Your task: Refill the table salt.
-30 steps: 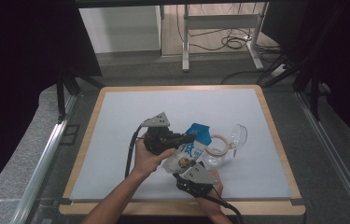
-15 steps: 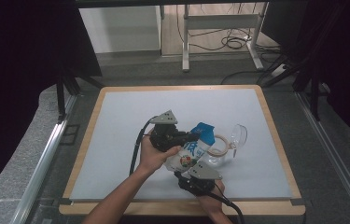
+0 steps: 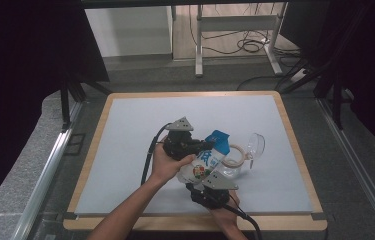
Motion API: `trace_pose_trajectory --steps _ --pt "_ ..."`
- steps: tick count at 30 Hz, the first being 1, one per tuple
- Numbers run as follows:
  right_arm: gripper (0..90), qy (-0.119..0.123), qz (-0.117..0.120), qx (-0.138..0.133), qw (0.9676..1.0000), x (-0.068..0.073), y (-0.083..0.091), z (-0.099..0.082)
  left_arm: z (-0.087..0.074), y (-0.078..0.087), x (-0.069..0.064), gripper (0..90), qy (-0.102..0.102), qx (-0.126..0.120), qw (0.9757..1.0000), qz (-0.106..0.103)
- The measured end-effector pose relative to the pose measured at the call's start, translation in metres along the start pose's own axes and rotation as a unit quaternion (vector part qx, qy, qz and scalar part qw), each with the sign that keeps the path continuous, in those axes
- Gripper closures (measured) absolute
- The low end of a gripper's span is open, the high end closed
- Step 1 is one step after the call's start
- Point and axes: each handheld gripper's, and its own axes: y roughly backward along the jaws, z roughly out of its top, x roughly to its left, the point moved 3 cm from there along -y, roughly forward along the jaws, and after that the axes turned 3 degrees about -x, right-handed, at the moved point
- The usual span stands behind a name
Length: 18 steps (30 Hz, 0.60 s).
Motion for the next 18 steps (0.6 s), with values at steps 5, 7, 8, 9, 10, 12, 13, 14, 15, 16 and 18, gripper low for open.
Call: trace_pose_trajectory --steps 5,7,8,9,10,12,13,14,15,16,18 --pt "43.1 0.017 -0.024 0.001 0.9996 -0.003 0.0 -0.001 0.0 0.007 -0.007 90.0 -0.003 -0.013 0.9999 -0.005" --pt "42.9 0.026 -0.034 -0.003 0.9991 -0.002 0.002 0.0 0.001 0.01 -0.01 90.0 -0.005 -0.017 0.9998 -0.004" --pt "42.9 0.03 -0.04 -0.005 0.9988 -0.001 0.002 0.001 0.002 0.011 -0.012 90.0 -0.004 -0.018 0.9998 -0.002" --pt "42.9 0.035 -0.049 -0.006 0.9982 0.0 0.003 0.001 0.002 0.012 -0.013 90.0 -0.004 -0.019 0.9998 0.0" --pt "42.9 0.04 -0.059 -0.007 0.9974 0.001 0.004 0.001 0.003 0.014 -0.013 90.0 -0.006 -0.019 0.9998 0.002" --pt "42.7 0.044 -0.072 -0.009 0.9964 0.002 0.005 0.002 0.003 0.015 -0.014 90.0 -0.004 -0.021 0.9998 0.004" --pt "42.4 0.047 -0.078 -0.009 0.9958 0.002 0.005 0.001 0.003 0.016 -0.014 90.0 -0.003 -0.023 0.9997 0.004" --pt "42.4 0.047 -0.081 -0.009 0.9956 0.002 0.005 0.001 0.003 0.017 -0.014 90.0 -0.002 -0.025 0.9997 0.005" --pt "42.4 0.043 -0.084 -0.008 0.9955 0.003 0.005 0.001 0.003 0.017 -0.015 90.0 -0.002 -0.026 0.9996 0.006" --pt "42.4 0.042 -0.087 -0.008 0.9953 0.002 0.005 0.0 0.003 0.018 -0.015 90.0 -0.003 -0.026 0.9996 0.004" --pt "42.4 0.037 -0.092 -0.01 0.995 0.0 0.006 0.001 0.003 0.018 -0.017 90.0 -0.003 -0.029 0.9996 0.003"
